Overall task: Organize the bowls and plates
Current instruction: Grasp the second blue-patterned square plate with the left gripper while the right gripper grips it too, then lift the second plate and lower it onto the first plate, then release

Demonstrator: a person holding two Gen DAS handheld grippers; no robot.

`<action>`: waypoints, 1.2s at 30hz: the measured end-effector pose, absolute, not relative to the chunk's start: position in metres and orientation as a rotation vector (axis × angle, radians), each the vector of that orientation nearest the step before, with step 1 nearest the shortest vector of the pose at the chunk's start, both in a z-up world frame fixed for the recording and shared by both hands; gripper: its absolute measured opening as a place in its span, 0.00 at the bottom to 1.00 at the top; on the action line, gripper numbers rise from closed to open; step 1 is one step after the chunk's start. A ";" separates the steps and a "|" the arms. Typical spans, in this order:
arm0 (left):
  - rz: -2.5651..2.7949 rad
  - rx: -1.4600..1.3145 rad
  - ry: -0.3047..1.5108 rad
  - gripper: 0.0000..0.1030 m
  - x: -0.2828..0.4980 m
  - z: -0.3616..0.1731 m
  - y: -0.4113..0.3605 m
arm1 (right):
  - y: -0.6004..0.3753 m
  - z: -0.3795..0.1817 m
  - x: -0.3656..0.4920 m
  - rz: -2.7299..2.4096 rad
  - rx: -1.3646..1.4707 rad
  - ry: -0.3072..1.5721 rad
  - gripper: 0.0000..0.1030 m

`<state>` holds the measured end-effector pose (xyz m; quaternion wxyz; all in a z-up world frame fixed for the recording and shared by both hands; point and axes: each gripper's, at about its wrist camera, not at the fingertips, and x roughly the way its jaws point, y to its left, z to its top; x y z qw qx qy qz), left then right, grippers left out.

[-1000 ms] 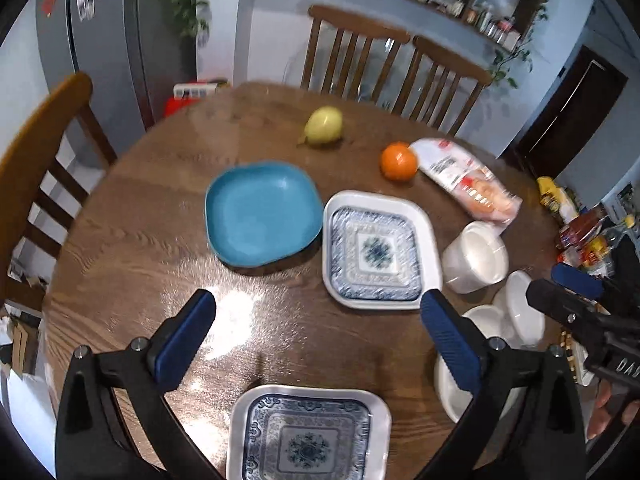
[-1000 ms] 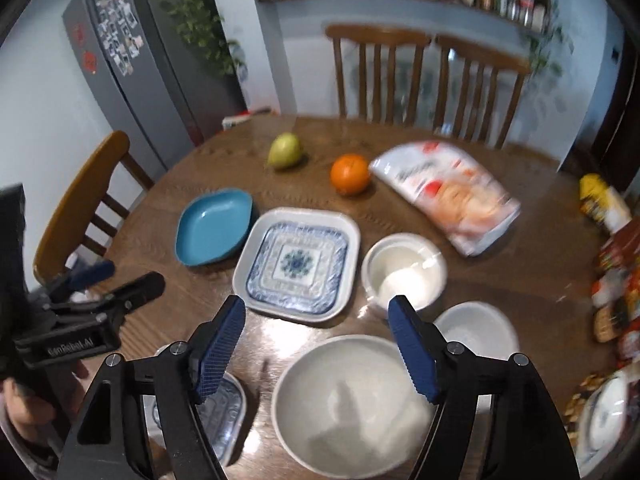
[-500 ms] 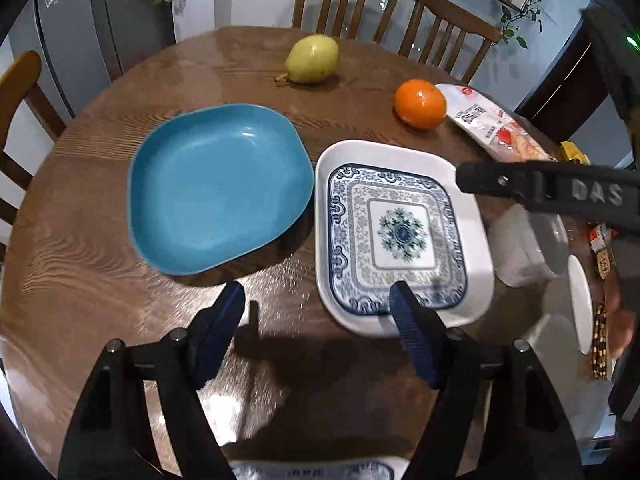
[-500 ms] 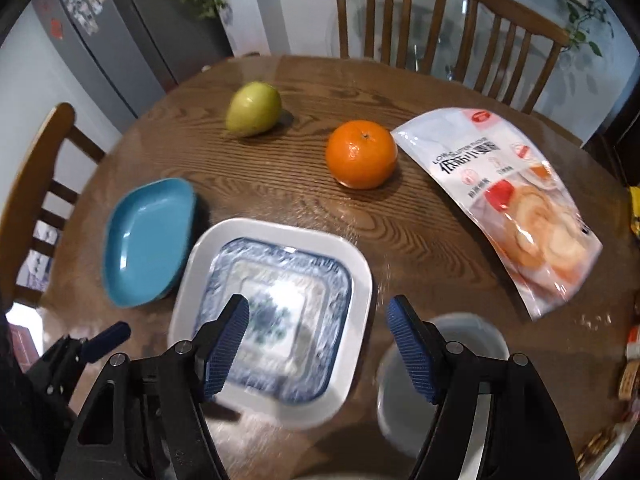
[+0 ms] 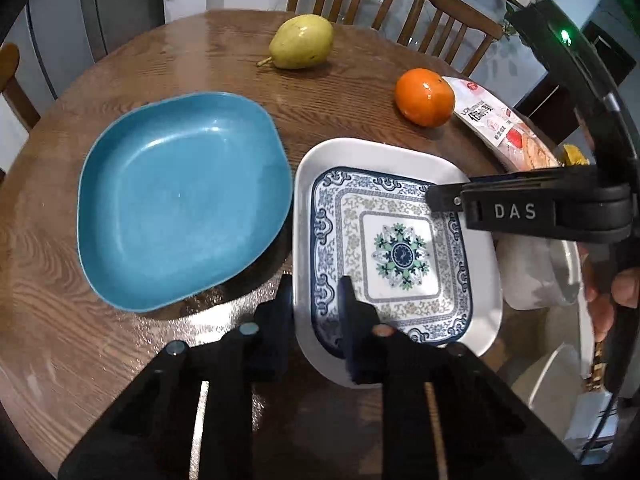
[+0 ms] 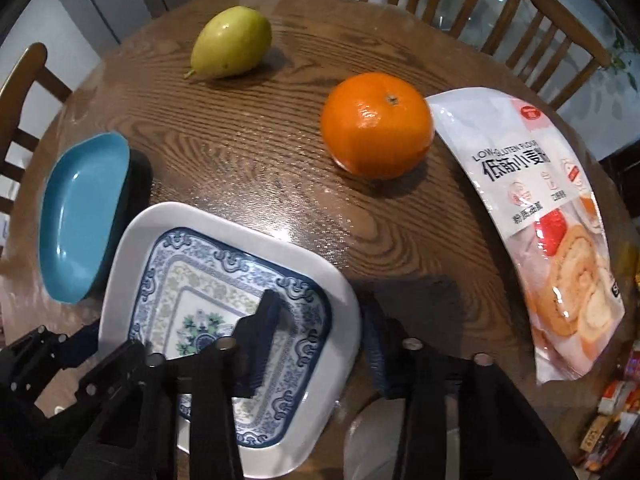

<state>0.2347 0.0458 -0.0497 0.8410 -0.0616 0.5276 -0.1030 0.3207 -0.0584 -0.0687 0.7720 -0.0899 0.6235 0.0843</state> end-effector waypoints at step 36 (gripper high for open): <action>-0.177 -0.143 1.020 0.04 0.066 0.006 0.132 | -0.011 0.008 0.156 0.351 -0.052 1.211 0.10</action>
